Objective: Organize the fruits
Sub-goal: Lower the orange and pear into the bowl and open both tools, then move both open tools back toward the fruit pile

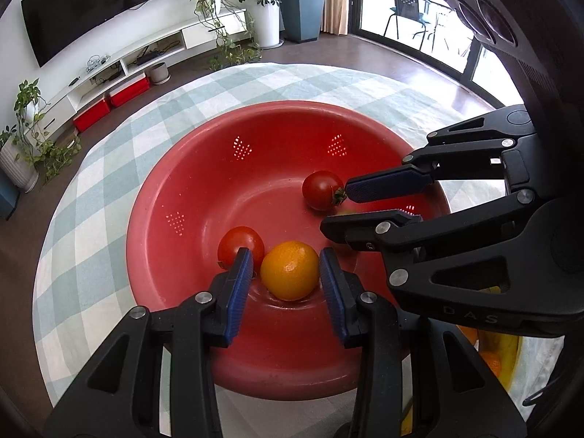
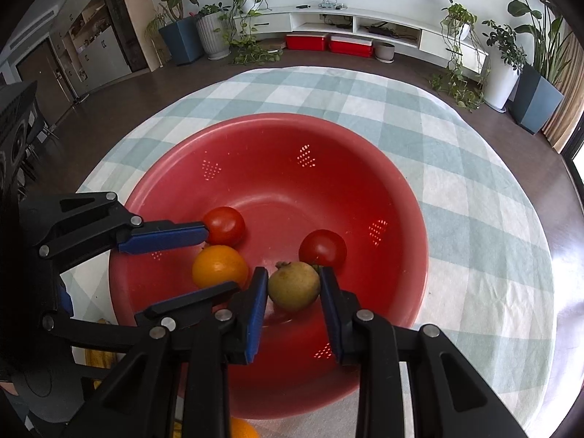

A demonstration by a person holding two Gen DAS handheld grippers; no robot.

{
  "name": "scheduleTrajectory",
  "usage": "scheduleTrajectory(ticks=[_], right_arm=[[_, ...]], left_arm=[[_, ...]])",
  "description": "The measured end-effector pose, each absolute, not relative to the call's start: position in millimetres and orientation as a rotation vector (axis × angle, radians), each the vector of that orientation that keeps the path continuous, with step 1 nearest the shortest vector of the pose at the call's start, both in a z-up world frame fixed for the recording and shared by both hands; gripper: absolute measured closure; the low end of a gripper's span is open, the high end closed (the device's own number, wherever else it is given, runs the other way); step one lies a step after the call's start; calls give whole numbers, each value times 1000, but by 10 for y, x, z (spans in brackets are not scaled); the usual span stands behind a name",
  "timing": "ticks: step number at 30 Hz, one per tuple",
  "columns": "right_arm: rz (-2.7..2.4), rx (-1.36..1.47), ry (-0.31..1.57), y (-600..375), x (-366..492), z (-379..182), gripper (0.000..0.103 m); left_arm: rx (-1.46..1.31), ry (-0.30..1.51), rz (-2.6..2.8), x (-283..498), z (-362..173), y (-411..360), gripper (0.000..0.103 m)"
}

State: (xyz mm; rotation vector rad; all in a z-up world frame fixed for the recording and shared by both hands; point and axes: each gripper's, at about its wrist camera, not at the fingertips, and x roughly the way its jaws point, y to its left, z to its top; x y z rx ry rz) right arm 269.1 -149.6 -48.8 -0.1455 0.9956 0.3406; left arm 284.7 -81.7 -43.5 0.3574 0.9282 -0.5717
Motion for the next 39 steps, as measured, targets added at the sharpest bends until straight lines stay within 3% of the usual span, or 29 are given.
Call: scheduleTrajectory(ticks=[5,7,12,15,21,26,32,39], right_arm=[[337,-143,993,-1485,2696,-483,72],[334,-137,991,-1498,2697,-474,71],[311,-98,962,-1581,2622,-350,55],[315,-79,901,-1647,2464,-171,48],[328,22,772,-1886,1889,120,30],[308,147,756,-2130,1363,61,27],[284,293,806,-2320,877,-256,22],[331,440,902,-2334,645,-701,22]], left_arm=[[357,916,-566,2813,-406,-799,66],[355,904,-562,2784,-383,-779,62],[292,824,-530,2653,-162,-579,33],[263,782,-509,2476,7,-433,21],[190,748,-491,1886,140,-161,15],[147,780,-481,1356,7,-41,14],[90,759,-481,776,-110,43,0],[115,754,-487,277,-309,-70,0]])
